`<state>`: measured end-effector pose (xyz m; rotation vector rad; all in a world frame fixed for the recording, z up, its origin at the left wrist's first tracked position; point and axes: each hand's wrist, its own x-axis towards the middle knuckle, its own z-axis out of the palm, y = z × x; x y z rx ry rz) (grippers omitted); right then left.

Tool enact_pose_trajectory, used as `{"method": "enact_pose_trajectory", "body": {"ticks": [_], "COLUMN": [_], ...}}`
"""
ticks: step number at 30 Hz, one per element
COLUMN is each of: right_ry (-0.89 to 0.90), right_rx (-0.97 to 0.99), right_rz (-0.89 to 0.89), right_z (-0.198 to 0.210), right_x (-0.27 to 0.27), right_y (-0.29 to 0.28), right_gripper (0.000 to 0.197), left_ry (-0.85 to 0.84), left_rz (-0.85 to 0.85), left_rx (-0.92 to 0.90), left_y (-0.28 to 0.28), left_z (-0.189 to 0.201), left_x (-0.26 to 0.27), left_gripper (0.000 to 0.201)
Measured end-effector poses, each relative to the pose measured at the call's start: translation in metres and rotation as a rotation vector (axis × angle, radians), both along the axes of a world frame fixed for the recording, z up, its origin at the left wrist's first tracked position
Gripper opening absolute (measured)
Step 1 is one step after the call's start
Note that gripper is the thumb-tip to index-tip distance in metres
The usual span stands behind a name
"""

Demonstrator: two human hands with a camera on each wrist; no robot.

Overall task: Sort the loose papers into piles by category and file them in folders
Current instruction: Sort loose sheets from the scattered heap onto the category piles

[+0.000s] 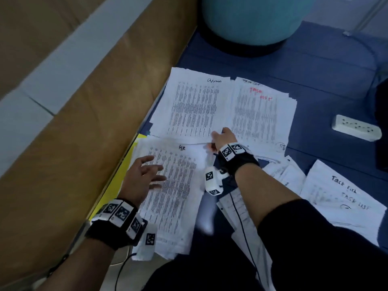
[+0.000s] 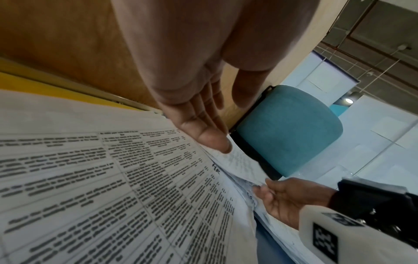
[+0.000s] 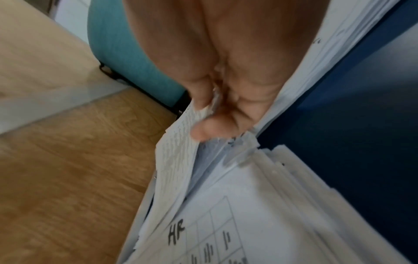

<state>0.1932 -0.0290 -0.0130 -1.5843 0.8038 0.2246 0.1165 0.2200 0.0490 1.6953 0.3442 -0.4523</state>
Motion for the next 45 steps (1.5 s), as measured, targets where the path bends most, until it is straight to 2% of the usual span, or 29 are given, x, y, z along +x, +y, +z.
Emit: {"method": "enact_pose_trajectory", "body": {"ticks": [1,4,6,8,12,19,21,23,24,26,30,33,36,38,41,45], "right_ry": [0.008,0.028,0.030,0.017,-0.038,0.148,0.233,0.348,0.407,0.502,0.528,0.487,0.360,0.260,0.153,0.021], "right_rx": [0.039,0.048,0.081,0.015,-0.095,-0.268,-0.336,-0.434,-0.483,-0.534,-0.458,-0.400,-0.370,-0.348,-0.347,-0.389], "right_rz": [0.006,0.012,-0.018,-0.052,-0.056,-0.213,-0.264,-0.292,-0.295,-0.302,-0.194,-0.134,-0.087,-0.113,-0.140,-0.063], "right_z": [-0.001,0.002,0.015,0.022,0.034,0.033,0.027,0.023,0.022,0.018,0.010,0.007,0.014,0.024,0.046,0.079], "right_x": [0.001,-0.009,-0.030,-0.059,-0.143,-0.309,-0.349,-0.383,-0.398,-0.421,-0.441,-0.441,-0.441,-0.441,-0.439,-0.432], "right_y": [0.003,-0.001,-0.013,-0.034,-0.092,-0.193,-0.220,-0.242,-0.252,-0.264,-0.267,-0.263,-0.262,-0.263,-0.270,-0.280], "right_gripper": [0.009,0.028,0.017,0.008,0.007,0.012,0.013,0.004,0.006,0.024,0.033,0.022,0.009,0.017,0.019,0.020], "left_ry": [-0.001,-0.014,-0.017,-0.024,-0.034,-0.090,-0.139,-0.191,-0.204,-0.222,-0.268,-0.277,-0.254,-0.245,-0.265,-0.303], "left_rz": [-0.010,-0.059,-0.100,-0.153,-0.295,-0.561,-0.647,-0.788,-0.855,-0.933,-0.940,-0.931,-0.915,-0.936,-0.965,-0.883], "left_rx": [0.004,0.012,0.006,-0.012,-0.050,0.026,0.095,0.231,0.308,0.421,0.545,0.606,0.624,0.632,0.679,0.491], "left_y": [0.001,-0.008,-0.022,-0.042,-0.096,-0.203,-0.231,-0.253,-0.262,-0.274,-0.290,-0.295,-0.296,-0.294,-0.288,-0.286], "left_z": [0.000,0.000,0.000,0.000,-0.004,-0.025,-0.033,-0.041,-0.044,-0.052,-0.067,-0.070,-0.065,-0.062,-0.059,-0.034], "left_x": [-0.001,-0.005,-0.008,-0.011,-0.021,-0.074,-0.094,-0.111,-0.118,-0.130,-0.143,-0.148,-0.154,-0.153,-0.146,-0.141], "left_gripper": [0.025,0.023,0.023,0.022,0.020,0.020,0.022,0.029,0.033,0.040,0.048,0.048,0.049,0.054,0.063,0.068]}}
